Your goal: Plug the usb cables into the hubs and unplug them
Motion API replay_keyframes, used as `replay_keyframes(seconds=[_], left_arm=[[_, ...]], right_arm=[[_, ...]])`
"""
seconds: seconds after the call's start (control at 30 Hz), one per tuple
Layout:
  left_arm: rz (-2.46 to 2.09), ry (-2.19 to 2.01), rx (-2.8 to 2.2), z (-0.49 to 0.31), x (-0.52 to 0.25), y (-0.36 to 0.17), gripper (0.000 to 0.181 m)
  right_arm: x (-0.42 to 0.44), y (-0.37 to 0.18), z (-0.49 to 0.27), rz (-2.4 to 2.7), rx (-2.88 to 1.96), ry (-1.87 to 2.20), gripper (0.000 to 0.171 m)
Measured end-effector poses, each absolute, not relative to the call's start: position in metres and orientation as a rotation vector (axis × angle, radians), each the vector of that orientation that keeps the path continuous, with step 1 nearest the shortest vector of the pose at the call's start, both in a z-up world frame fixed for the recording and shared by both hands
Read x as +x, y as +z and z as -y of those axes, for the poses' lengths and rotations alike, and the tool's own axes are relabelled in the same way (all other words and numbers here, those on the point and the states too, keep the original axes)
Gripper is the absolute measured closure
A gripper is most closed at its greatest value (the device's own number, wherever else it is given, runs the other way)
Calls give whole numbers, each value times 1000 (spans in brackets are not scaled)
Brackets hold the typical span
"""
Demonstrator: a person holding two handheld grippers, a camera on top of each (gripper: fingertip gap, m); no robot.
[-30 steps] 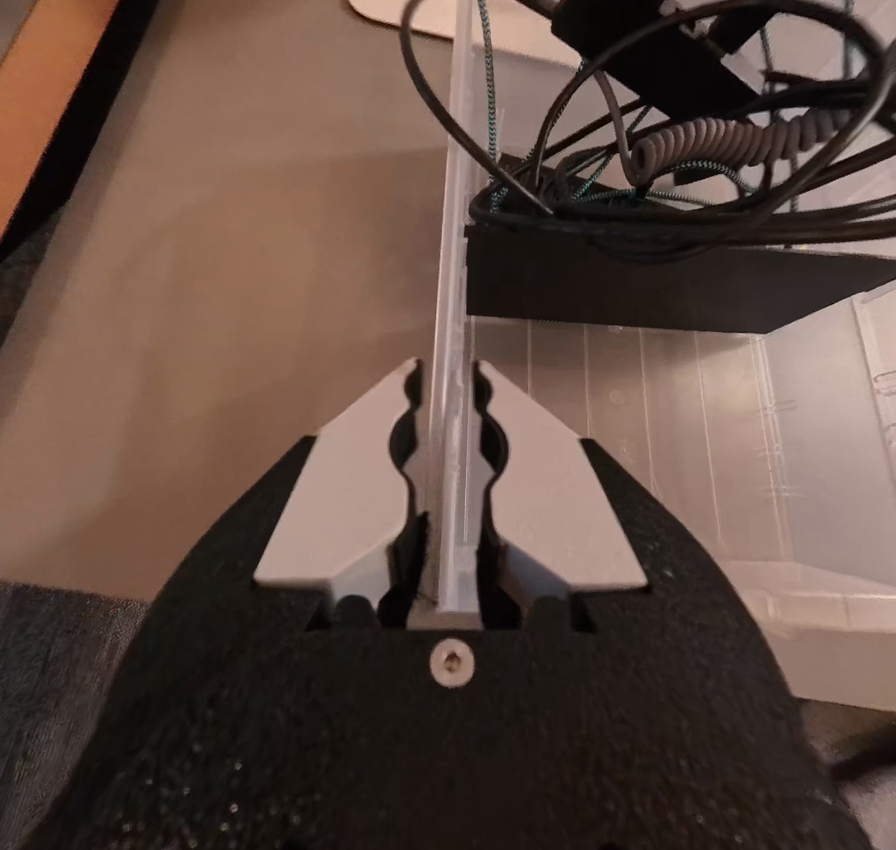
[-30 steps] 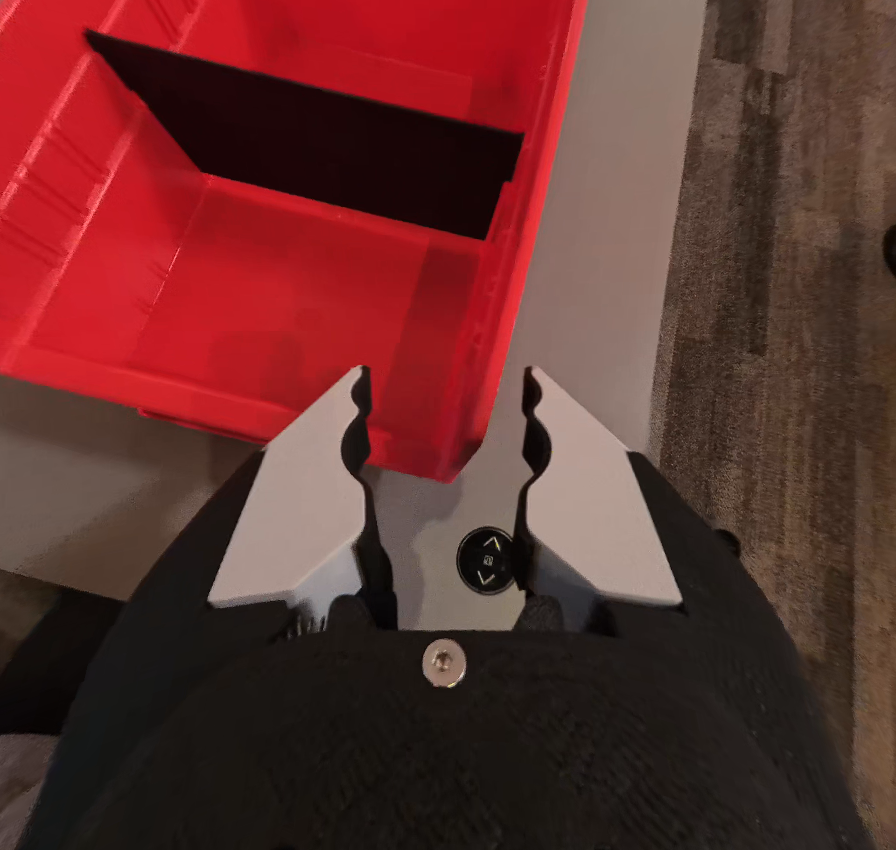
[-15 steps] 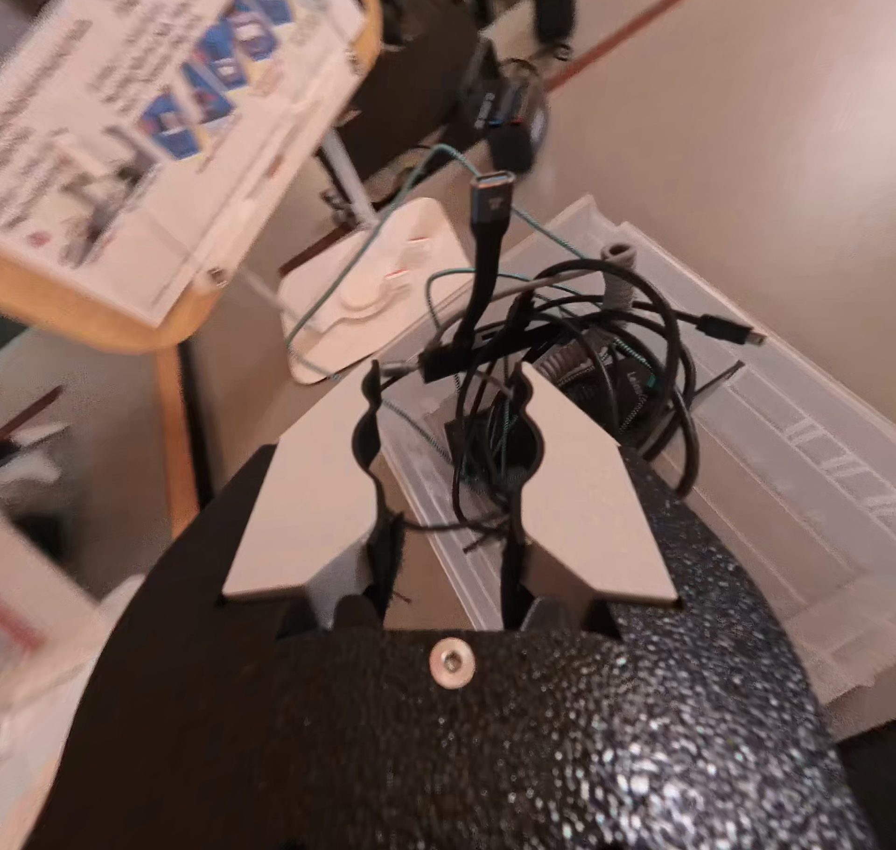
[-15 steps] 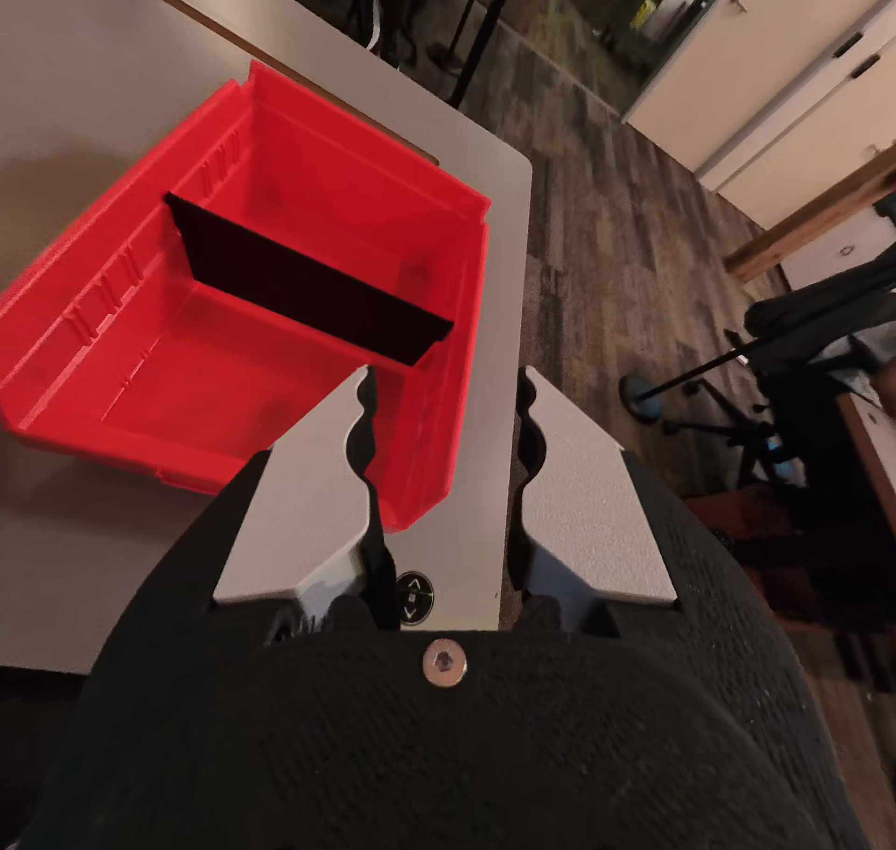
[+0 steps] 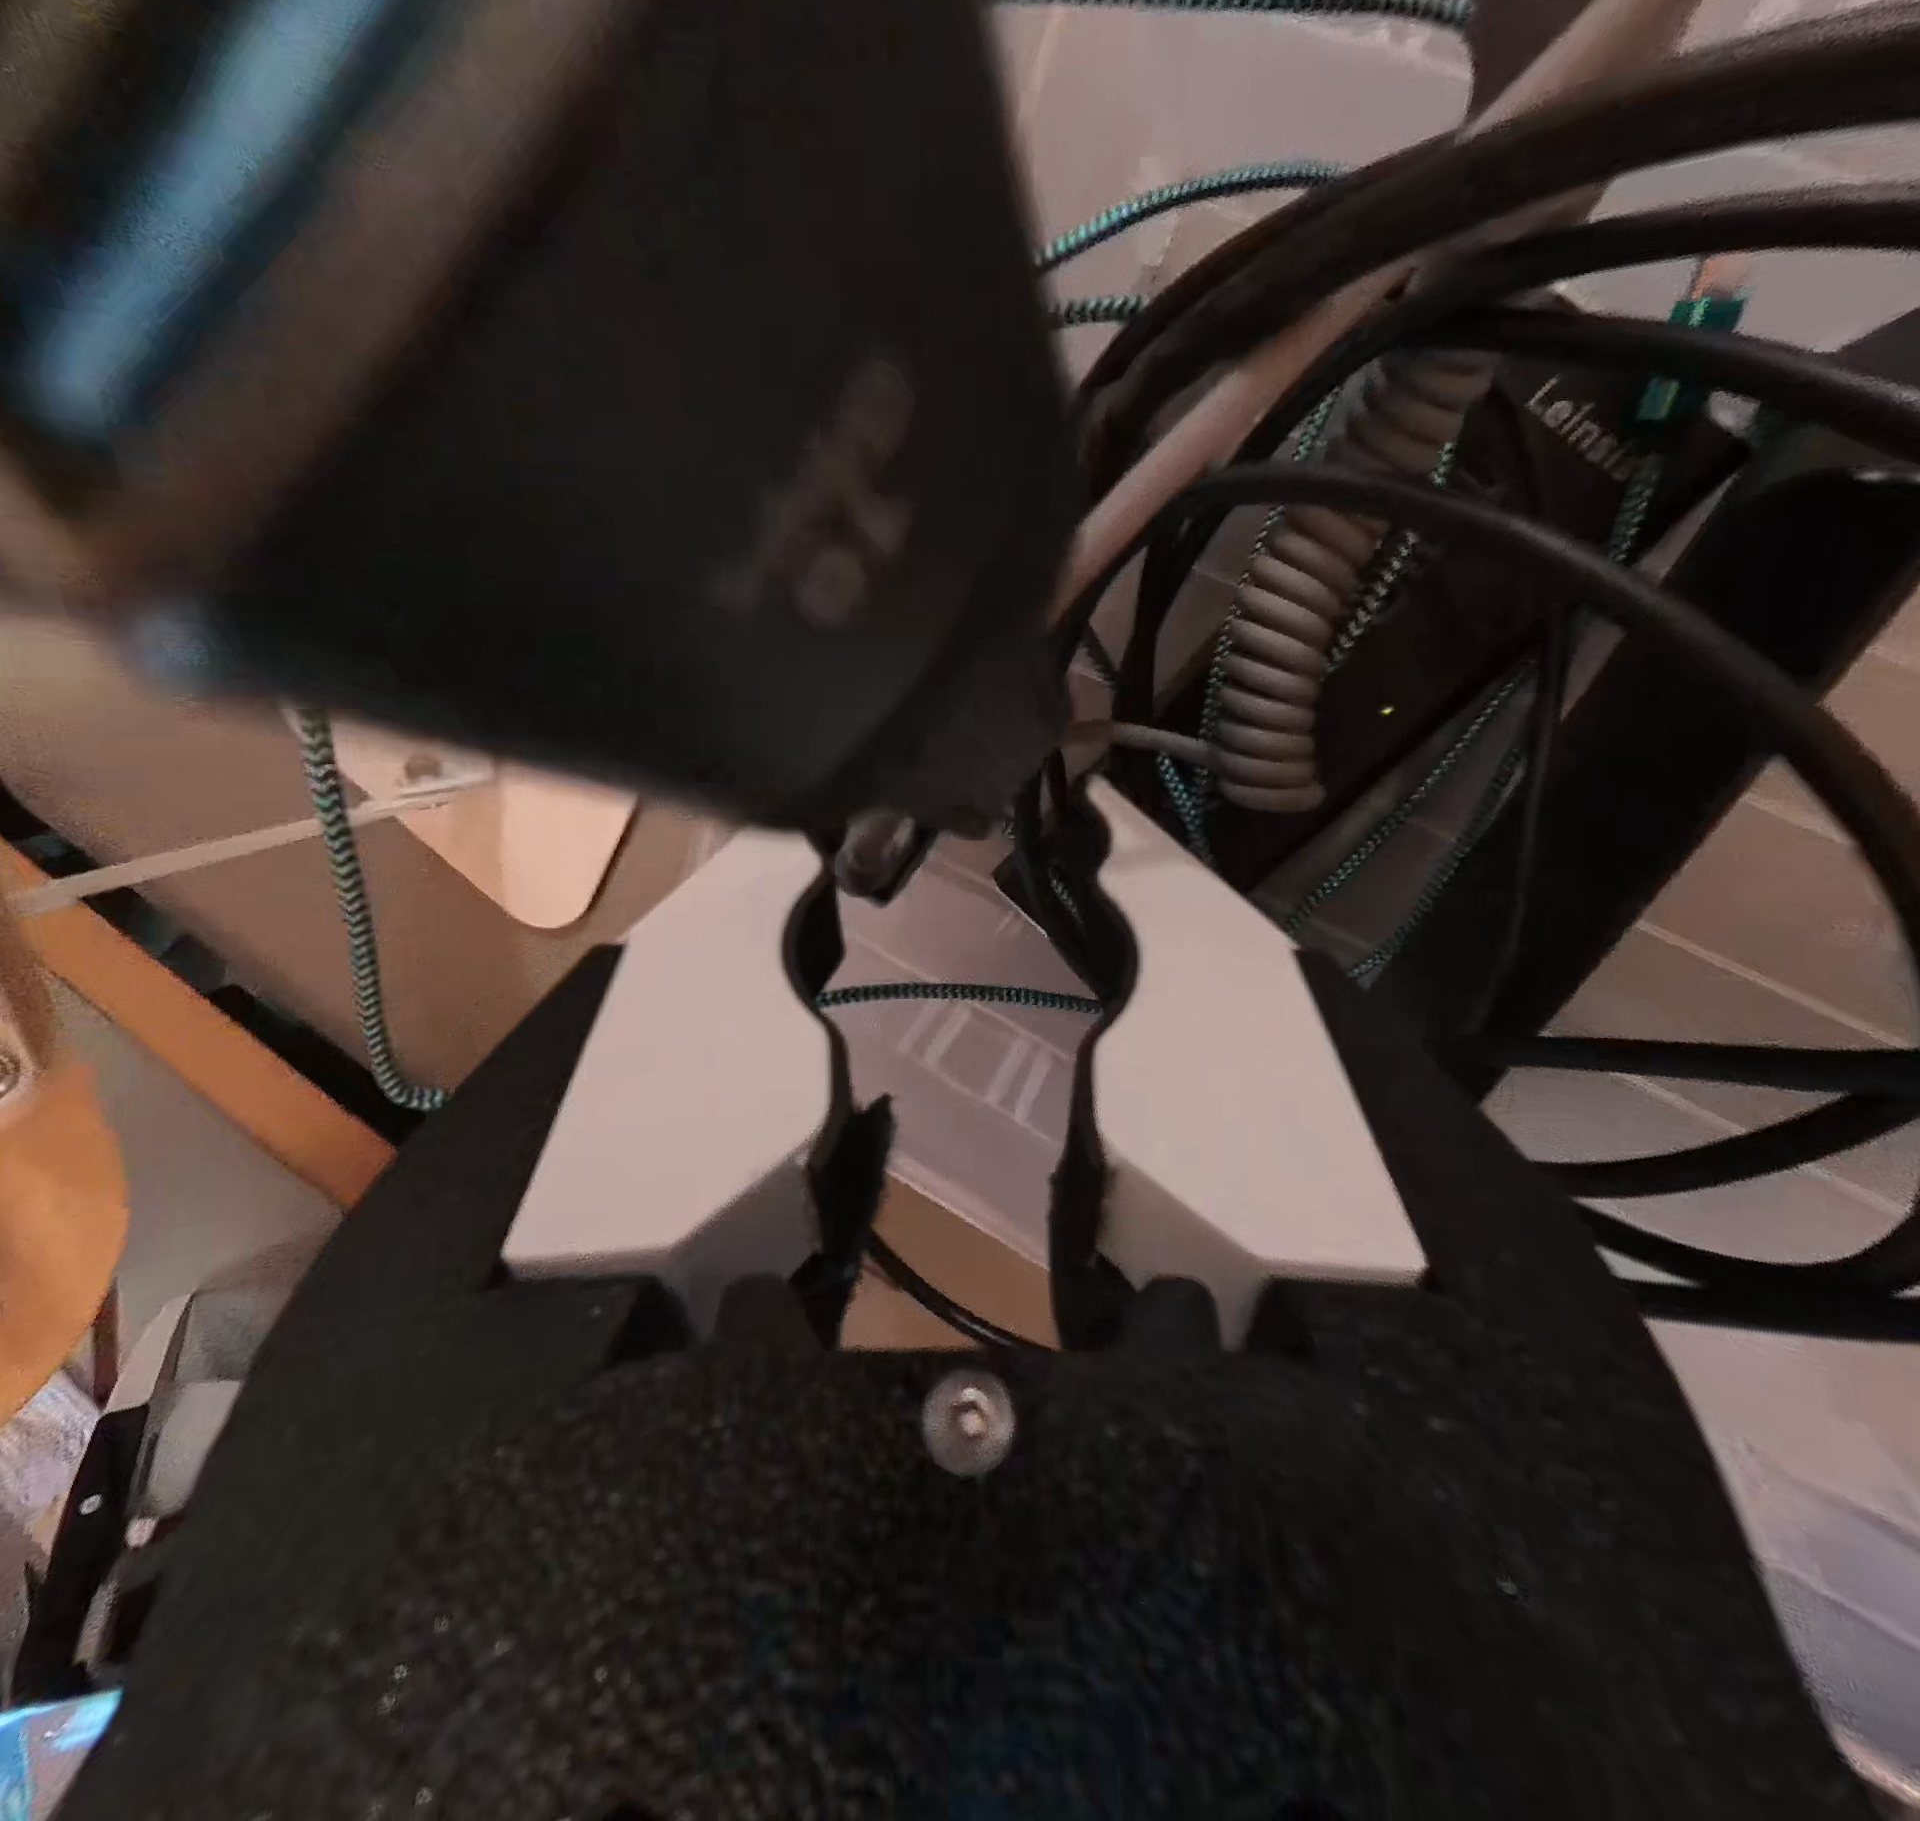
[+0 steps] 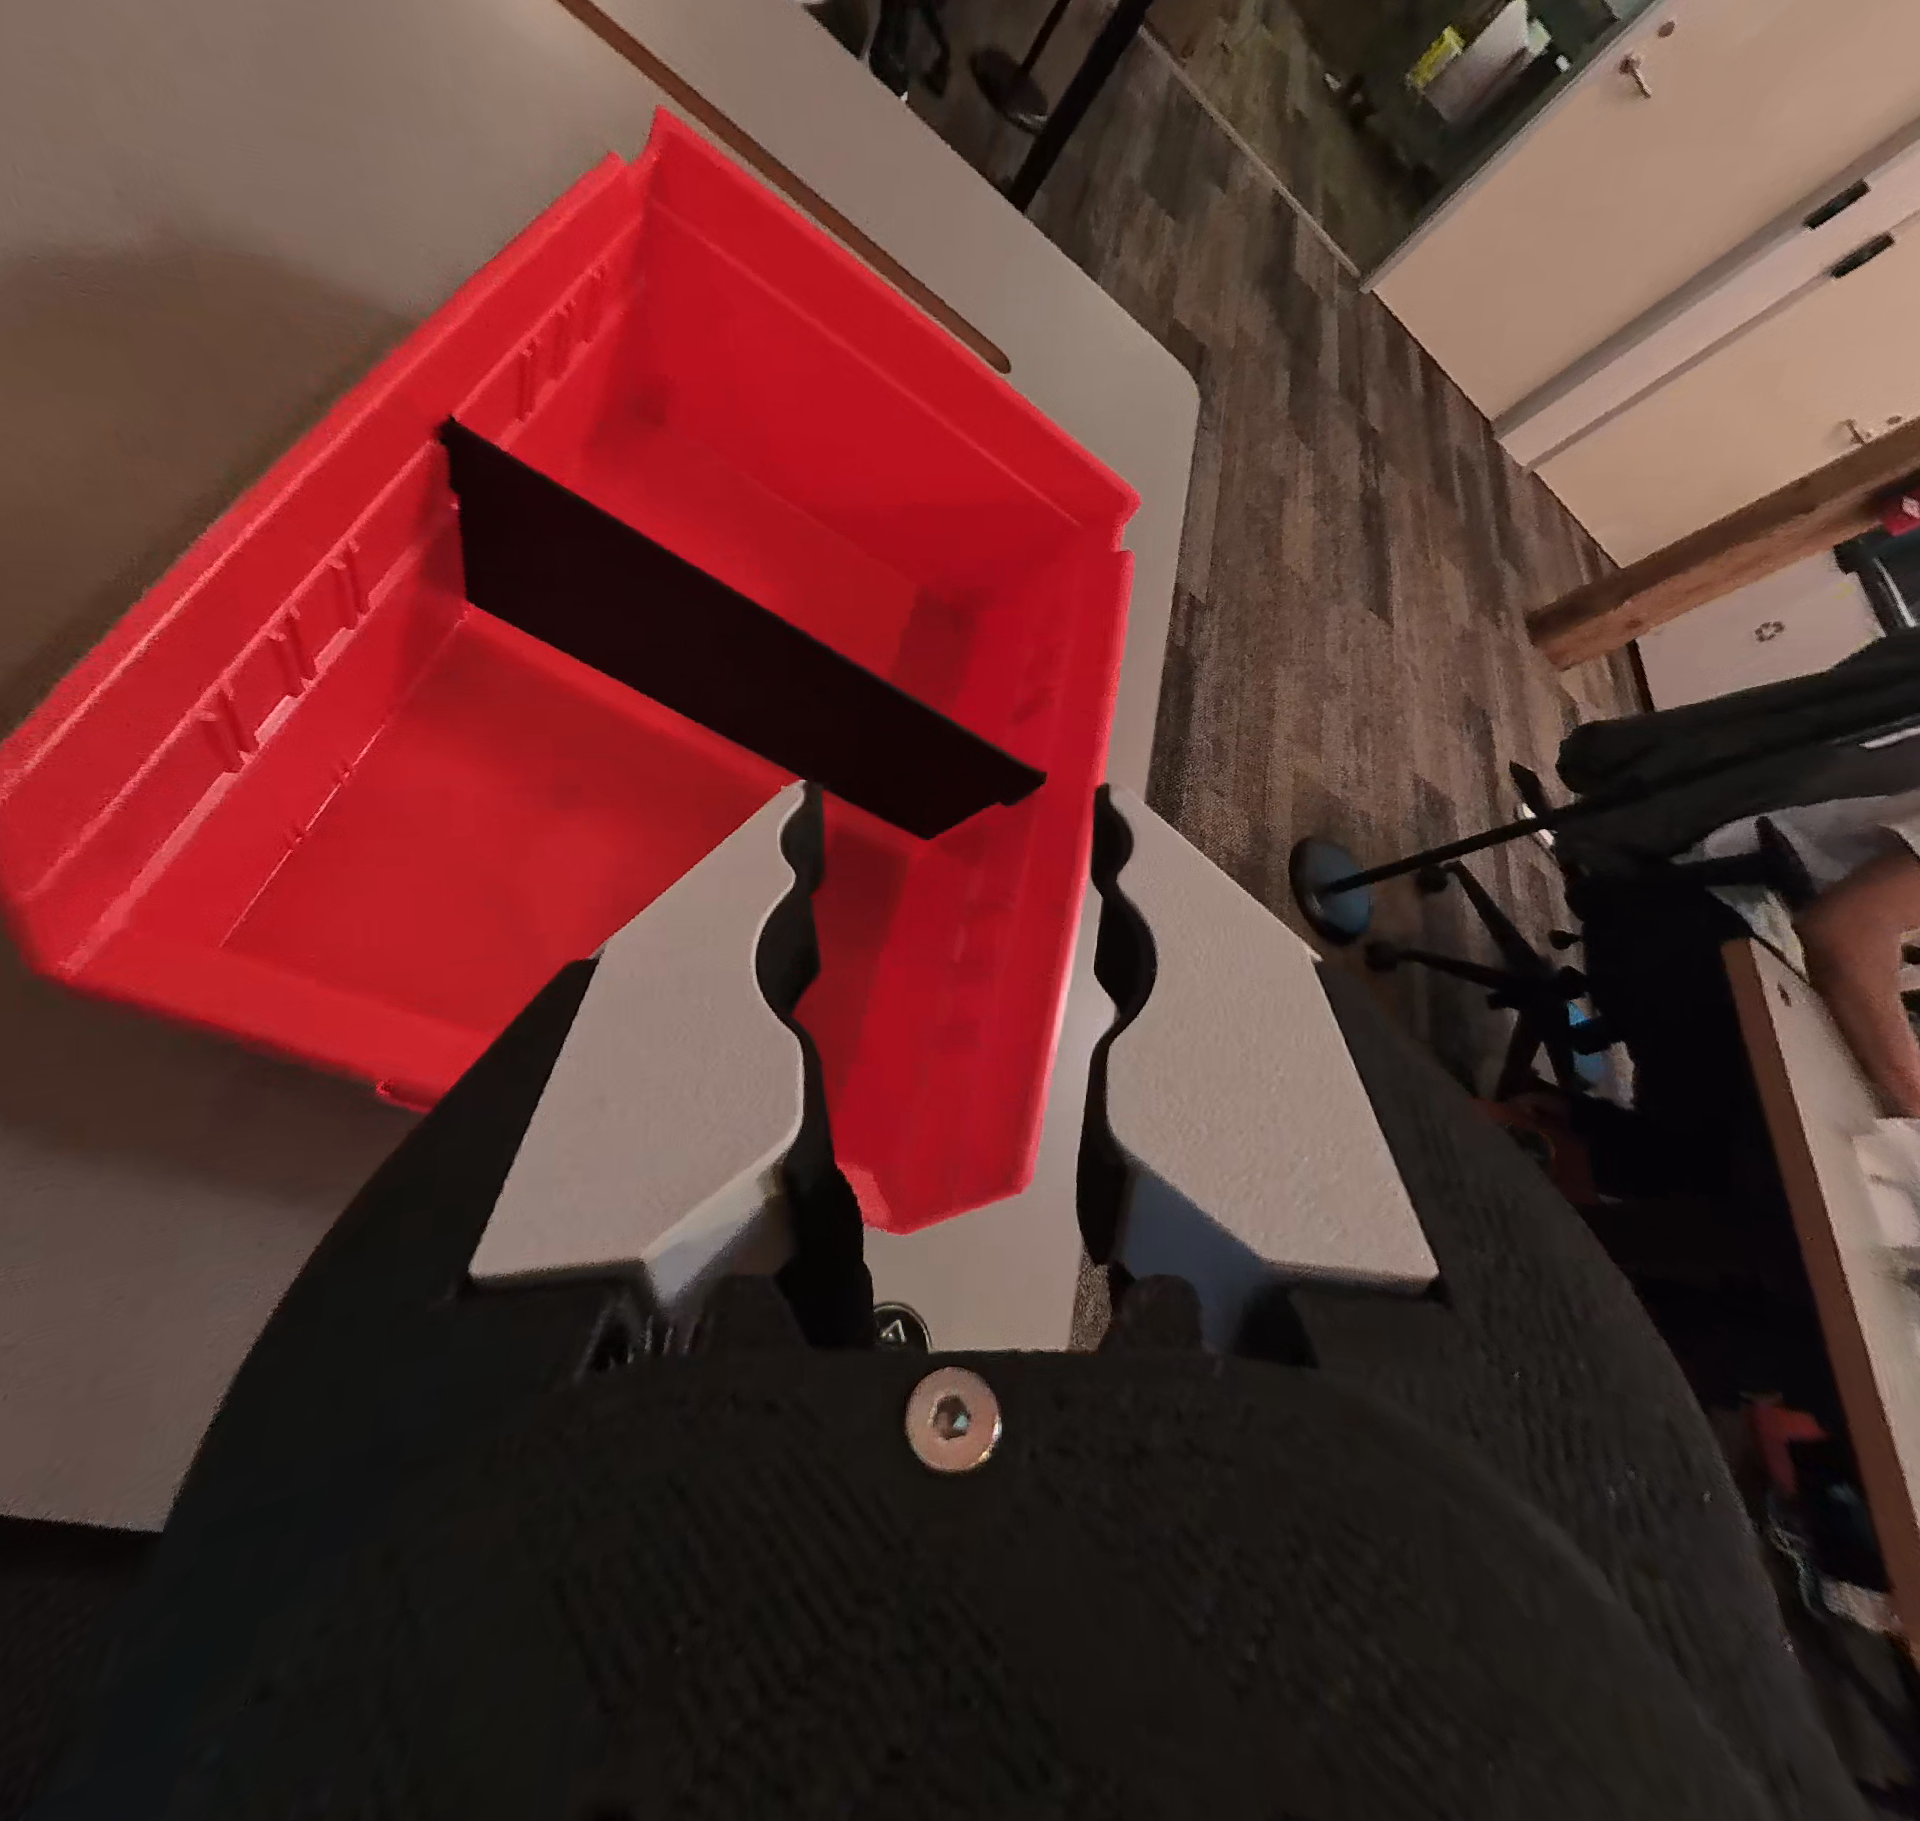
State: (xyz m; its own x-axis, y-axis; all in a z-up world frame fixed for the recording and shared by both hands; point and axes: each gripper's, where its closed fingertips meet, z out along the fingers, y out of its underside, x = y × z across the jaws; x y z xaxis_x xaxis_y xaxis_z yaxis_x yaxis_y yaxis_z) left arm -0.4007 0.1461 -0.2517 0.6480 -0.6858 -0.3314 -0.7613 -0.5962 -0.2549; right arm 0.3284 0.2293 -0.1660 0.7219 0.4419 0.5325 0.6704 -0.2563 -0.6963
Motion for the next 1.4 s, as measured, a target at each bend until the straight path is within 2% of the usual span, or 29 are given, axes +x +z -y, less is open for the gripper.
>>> replay_keyframes(seconds=[0.03,0.17,0.27,0.63,0.83,1.07,1.27,1.4], left_arm=[[-1144,288,-2510,-146,-403,-253,149],[-1120,326,-2571,-143,-406,-259,157],[-1199,496,-2493,-140,-406,-242,164],[-907,1024,-2037,-125,-366,-22,168],[-616,951,-1792,-116,-325,104,169],[-539,873,-1545,-118,-252,225,169],[-570,820,-1487,-144,-186,297,168],[-680,795,-1566,-176,-147,290,168]], right_arm=[[325,-168,-230,870,-1902,-270,121],[316,-168,-234,885,-1876,-248,123],[311,-170,-234,904,-1871,-237,123],[299,-171,-229,956,-1846,-171,125],[303,-161,-223,925,-1810,-143,127],[312,-151,-220,880,-1782,-120,128],[321,-146,-219,847,-1767,-115,130],[325,-145,-219,835,-1763,-111,131]])
